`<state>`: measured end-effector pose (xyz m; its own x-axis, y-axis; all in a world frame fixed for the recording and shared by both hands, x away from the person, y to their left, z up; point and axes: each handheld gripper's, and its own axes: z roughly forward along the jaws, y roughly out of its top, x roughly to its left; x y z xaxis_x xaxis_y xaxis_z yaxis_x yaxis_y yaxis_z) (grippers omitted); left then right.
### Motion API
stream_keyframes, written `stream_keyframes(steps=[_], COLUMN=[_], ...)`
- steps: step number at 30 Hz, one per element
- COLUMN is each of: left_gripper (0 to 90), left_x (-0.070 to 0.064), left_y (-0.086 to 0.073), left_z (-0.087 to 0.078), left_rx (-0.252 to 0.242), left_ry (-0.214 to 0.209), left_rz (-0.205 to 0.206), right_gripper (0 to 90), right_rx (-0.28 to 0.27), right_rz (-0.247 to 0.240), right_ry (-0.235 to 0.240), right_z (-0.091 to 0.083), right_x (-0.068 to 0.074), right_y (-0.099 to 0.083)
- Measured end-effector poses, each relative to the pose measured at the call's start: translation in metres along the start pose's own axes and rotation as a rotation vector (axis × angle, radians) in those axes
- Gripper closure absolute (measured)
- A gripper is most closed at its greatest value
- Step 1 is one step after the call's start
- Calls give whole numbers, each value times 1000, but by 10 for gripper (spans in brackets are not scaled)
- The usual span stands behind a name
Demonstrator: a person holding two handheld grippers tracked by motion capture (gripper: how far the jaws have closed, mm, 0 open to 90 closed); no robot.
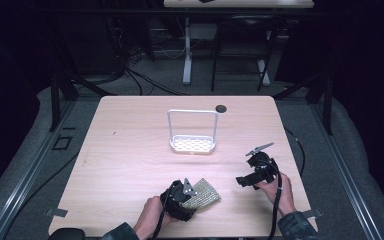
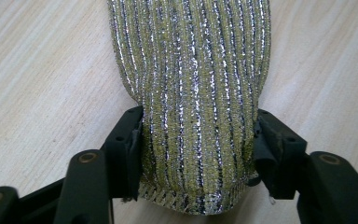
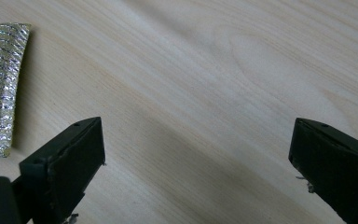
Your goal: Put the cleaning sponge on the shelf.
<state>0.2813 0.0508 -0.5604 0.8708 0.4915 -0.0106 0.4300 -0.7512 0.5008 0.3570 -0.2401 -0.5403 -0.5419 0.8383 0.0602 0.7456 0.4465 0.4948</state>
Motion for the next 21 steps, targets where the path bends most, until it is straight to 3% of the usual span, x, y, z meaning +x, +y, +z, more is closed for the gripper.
stream_keyframes(steps=[9, 16, 21], left_gripper=[509, 517, 515], left_x=[-2, -4, -1], left_y=[-1, 0, 1], left_z=[-1, -3, -8], left_rx=[-13, -27, -42], left_ry=[-10, 4, 4], left_rz=[21, 37, 26], right_gripper=[29, 29, 30], right_rx=[1, 0, 0], right_rz=[0, -1, 1], right_ry=[0, -2, 0], right_z=[-1, -1, -1], right_x=[0, -1, 0], right_y=[0, 0, 0])
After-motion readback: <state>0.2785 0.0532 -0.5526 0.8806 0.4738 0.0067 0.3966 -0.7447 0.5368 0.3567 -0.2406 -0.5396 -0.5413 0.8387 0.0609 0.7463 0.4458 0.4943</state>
